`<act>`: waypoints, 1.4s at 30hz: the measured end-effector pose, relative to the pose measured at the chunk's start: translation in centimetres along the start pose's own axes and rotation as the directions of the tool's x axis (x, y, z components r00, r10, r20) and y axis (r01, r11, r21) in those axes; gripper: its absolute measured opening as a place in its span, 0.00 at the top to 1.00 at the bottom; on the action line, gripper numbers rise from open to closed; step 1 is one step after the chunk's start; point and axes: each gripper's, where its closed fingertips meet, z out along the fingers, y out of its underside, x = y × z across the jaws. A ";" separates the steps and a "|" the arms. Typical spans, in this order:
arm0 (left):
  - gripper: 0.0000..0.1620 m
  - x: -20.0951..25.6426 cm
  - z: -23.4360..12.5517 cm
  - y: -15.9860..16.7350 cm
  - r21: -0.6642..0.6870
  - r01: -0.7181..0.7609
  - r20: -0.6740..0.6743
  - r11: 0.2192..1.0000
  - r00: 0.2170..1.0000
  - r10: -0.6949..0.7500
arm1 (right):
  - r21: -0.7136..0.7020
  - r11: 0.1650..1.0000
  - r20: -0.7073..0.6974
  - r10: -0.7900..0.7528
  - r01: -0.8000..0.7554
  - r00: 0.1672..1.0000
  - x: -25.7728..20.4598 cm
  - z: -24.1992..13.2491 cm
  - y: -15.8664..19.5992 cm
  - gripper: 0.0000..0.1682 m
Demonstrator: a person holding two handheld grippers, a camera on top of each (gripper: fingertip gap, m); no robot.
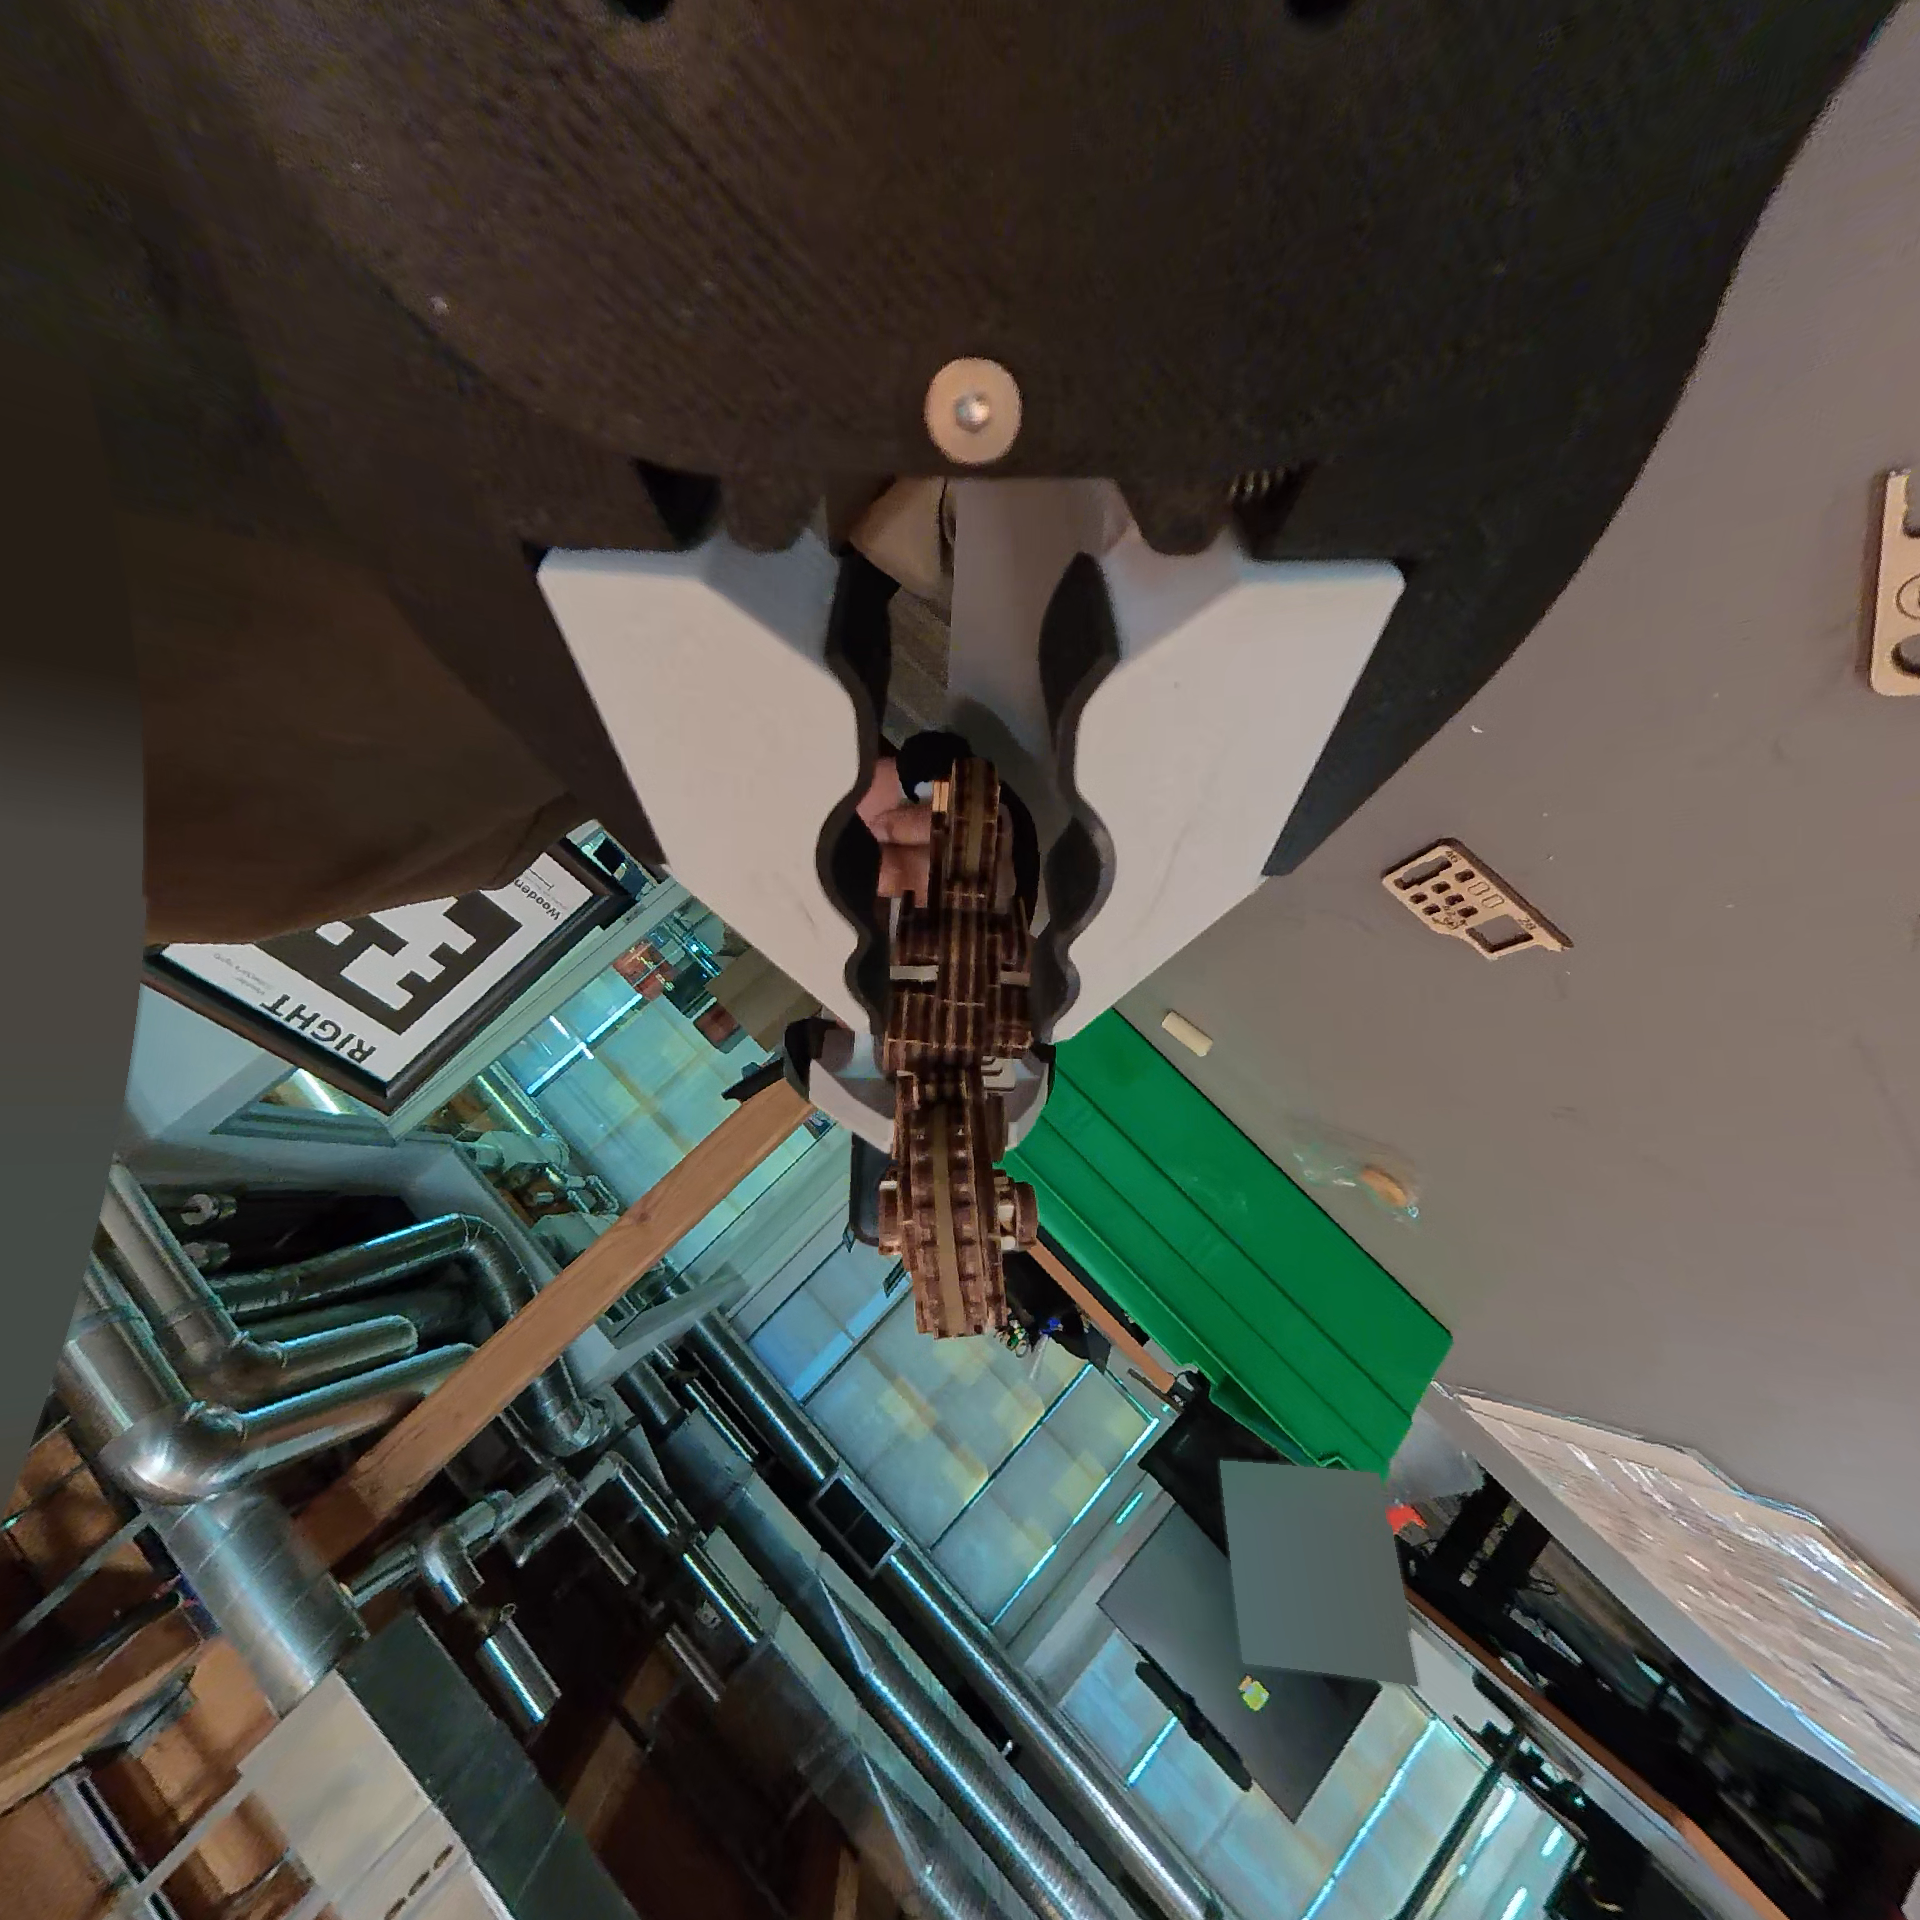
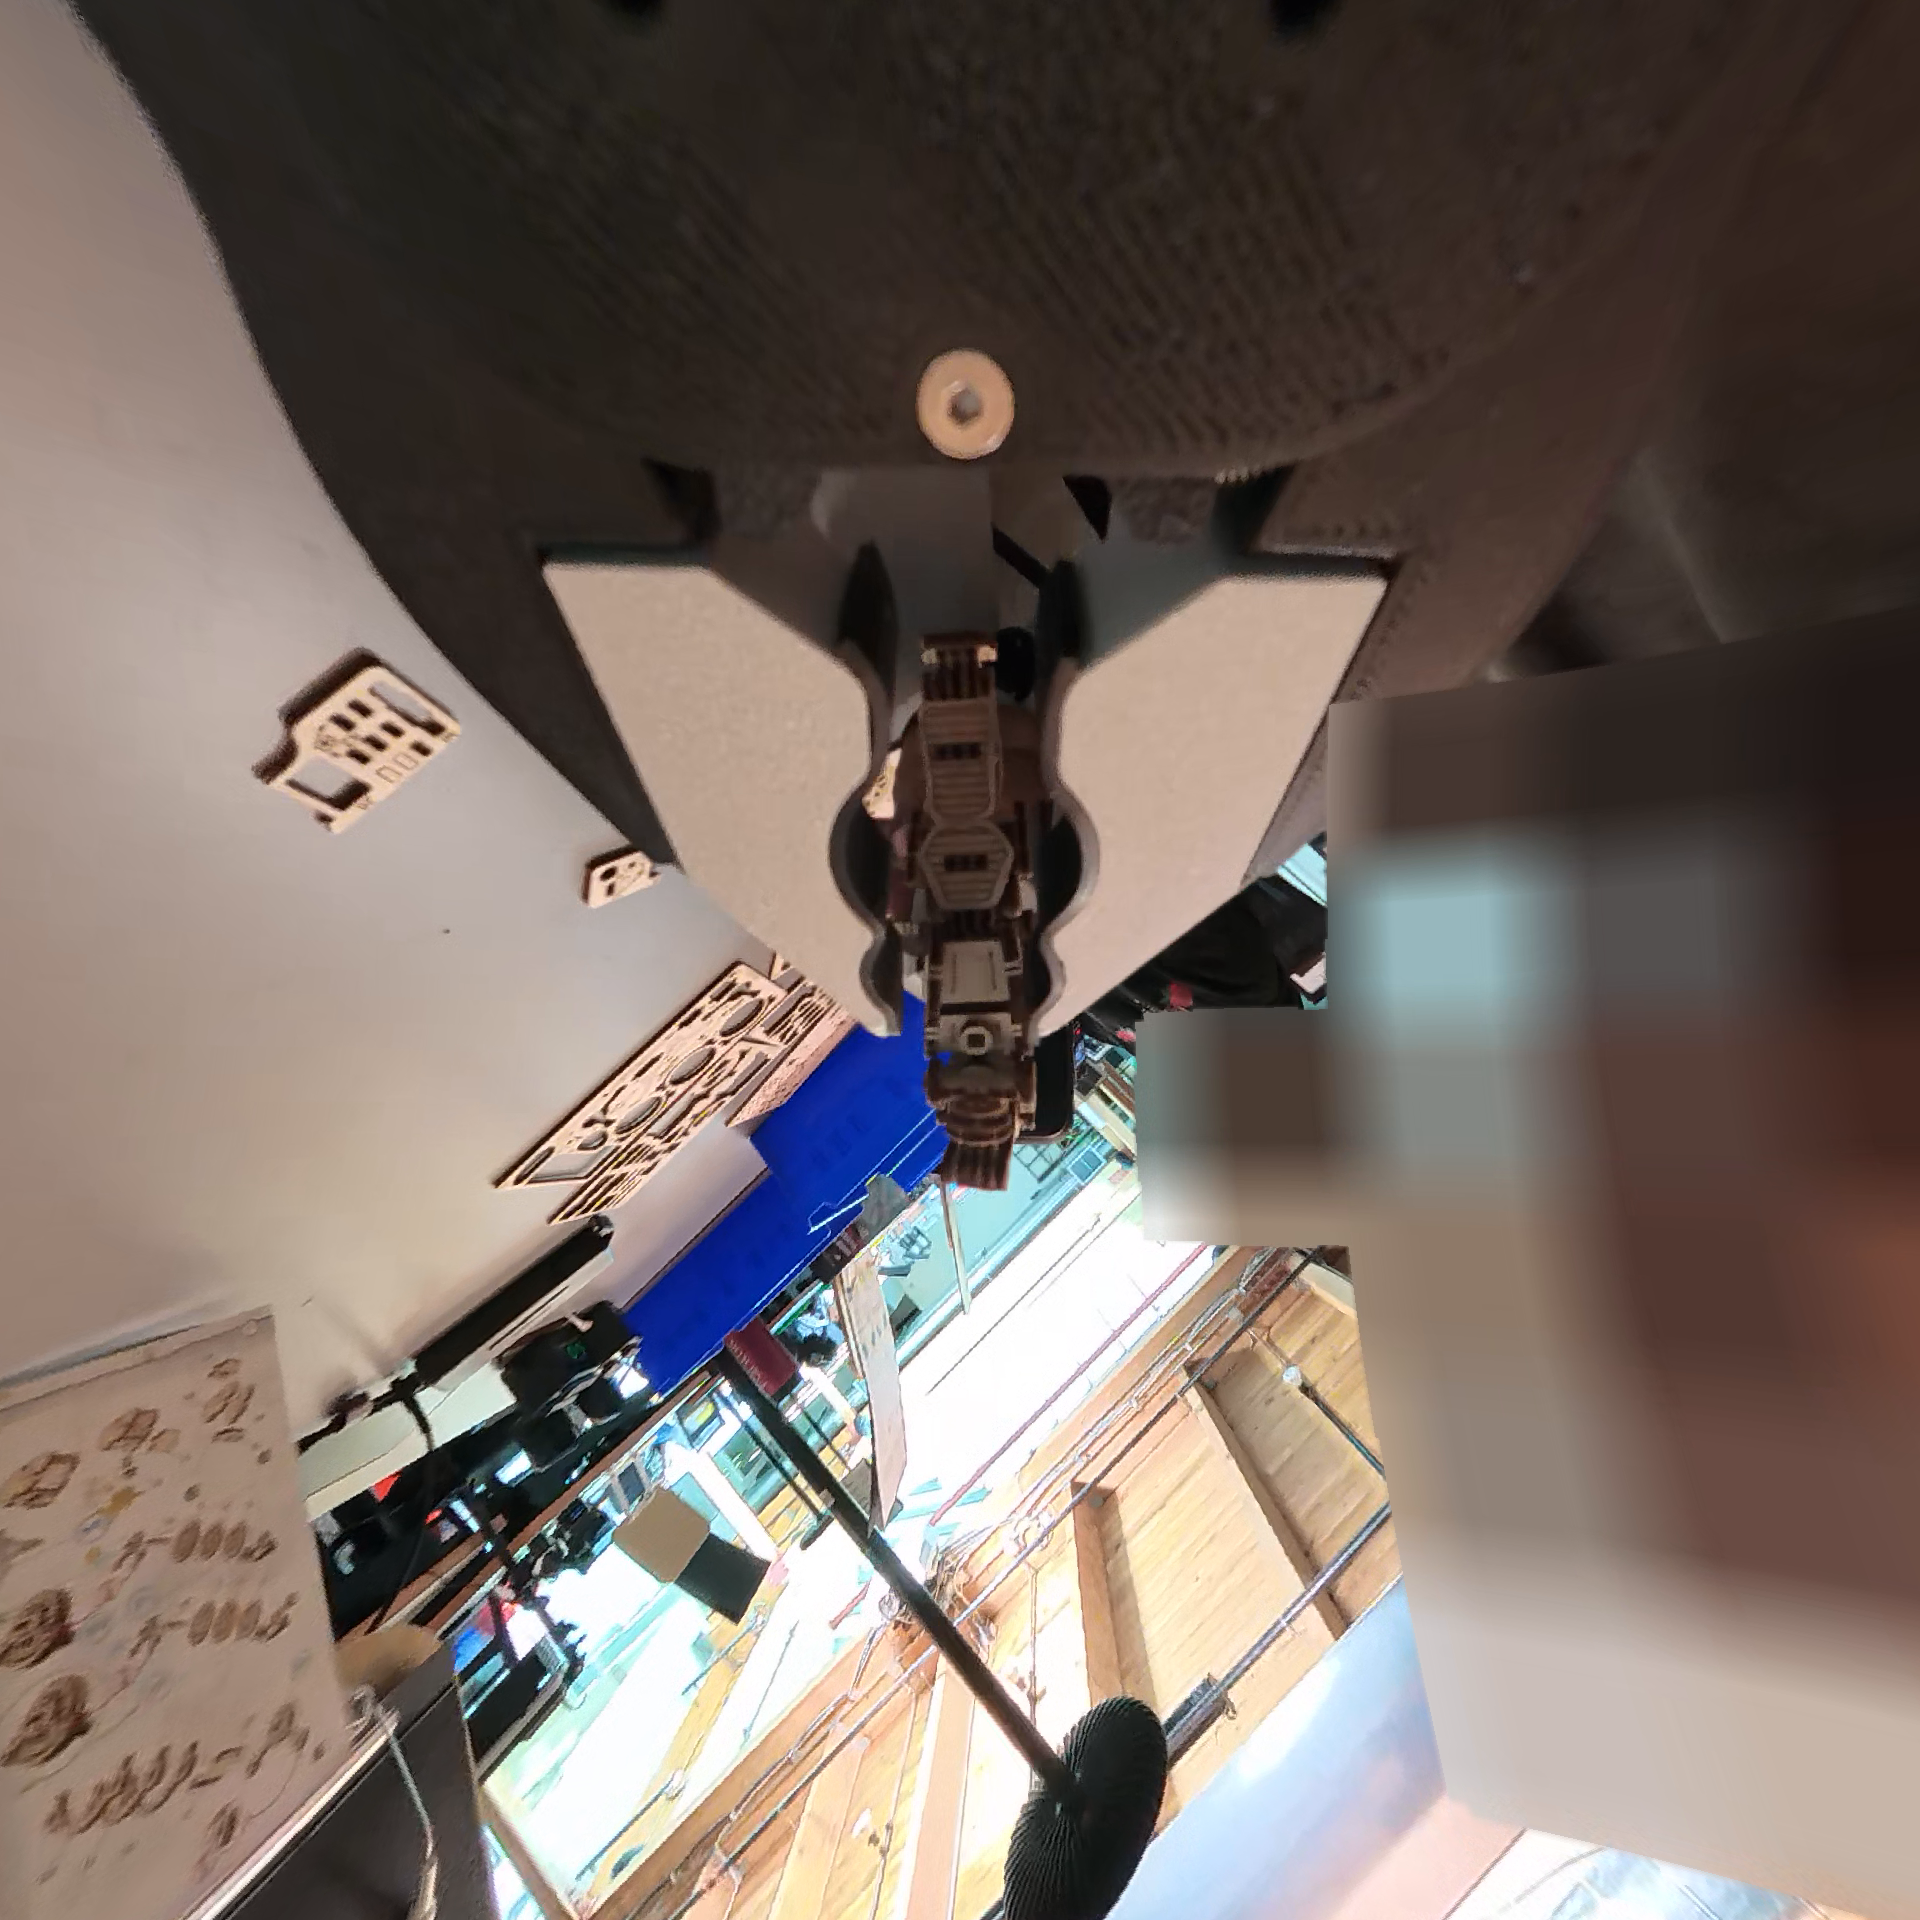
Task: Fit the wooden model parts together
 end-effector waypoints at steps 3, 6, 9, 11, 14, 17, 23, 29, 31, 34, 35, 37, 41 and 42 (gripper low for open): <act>0.86 -0.1 -0.1 -0.1 0.005 0.007 0.001 1.000 1.000 -0.007 | -0.014 1.000 0.019 0.012 -0.012 1.000 -0.4 0.4 0.5 0.89; 0.86 -0.1 -0.1 -0.3 0.012 0.013 -0.003 1.000 1.000 -0.013 | -0.015 1.000 0.013 0.006 -0.006 1.000 -0.2 0.2 0.1 0.89; 0.86 0.0 -0.1 -0.3 0.012 0.016 -0.007 1.000 1.000 -0.016 | -0.007 1.000 0.020 0.023 -0.023 1.000 -0.2 0.0 0.1 0.87; 0.85 0.0 -0.1 -0.2 0.010 0.016 -0.008 1.000 1.000 -0.016 | -0.032 0.999 0.021 0.019 -0.018 1.000 -0.2 0.3 0.6 0.87; 0.85 -0.1 -0.1 -0.3 0.008 0.012 -0.005 1.000 1.000 -0.012 | -0.052 0.999 0.024 0.015 -0.014 1.000 -0.3 0.4 0.9 0.85; 0.86 0.1 -0.1 -0.2 0.000 0.004 -0.009 1.000 1.000 -0.004 | -0.045 0.999 0.018 0.015 -0.014 1.000 -0.2 0.3 0.7 0.88; 0.86 0.2 0.0 0.1 -0.017 -0.008 -0.013 1.000 1.000 0.008 | -0.086 0.996 0.019 0.002 0.000 1.000 -0.3 0.5 1.4 0.89; 0.85 0.1 0.0 0.3 -0.052 -0.058 0.001 0.997 0.998 0.058 | -0.149 0.989 0.020 0.006 -0.003 1.000 -0.2 0.2 1.9 0.90; 0.85 0.2 0.0 0.4 -0.062 -0.079 0.001 0.995 0.997 0.080 | -0.170 0.985 0.018 -0.010 0.013 1.000 -0.3 0.1 2.1 0.89; 0.86 0.3 0.1 0.8 -0.092 -0.087 -0.005 0.992 0.996 0.087 | -0.203 0.979 0.021 -0.027 0.031 0.999 -0.4 -0.1 2.3 0.90; 0.85 0.2 0.1 1.0 -0.112 -0.090 -0.004 0.990 0.996 0.090 | -0.217 0.975 0.019 -0.037 0.040 0.999 -0.3 -0.3 2.4 0.90; 0.85 0.0 0.2 1.5 -0.155 -0.090 -0.001 0.984 0.996 0.091 | -0.248 0.967 0.013 -0.055 0.056 0.998 -0.1 -0.6 2.7 0.90; 0.85 0.0 0.3 2.0 -0.207 -0.098 -0.007 0.973 0.995 0.098 | -0.290 0.953 0.021 -0.088 0.090 0.996 -0.1 -0.9 3.1 0.90; 0.85 -0.1 0.2 2.2 -0.220 -0.110 -0.004 0.969 0.994 0.111 | -0.305 0.946 0.022 -0.109 0.110 0.994 0.0 -1.0 3.2 0.90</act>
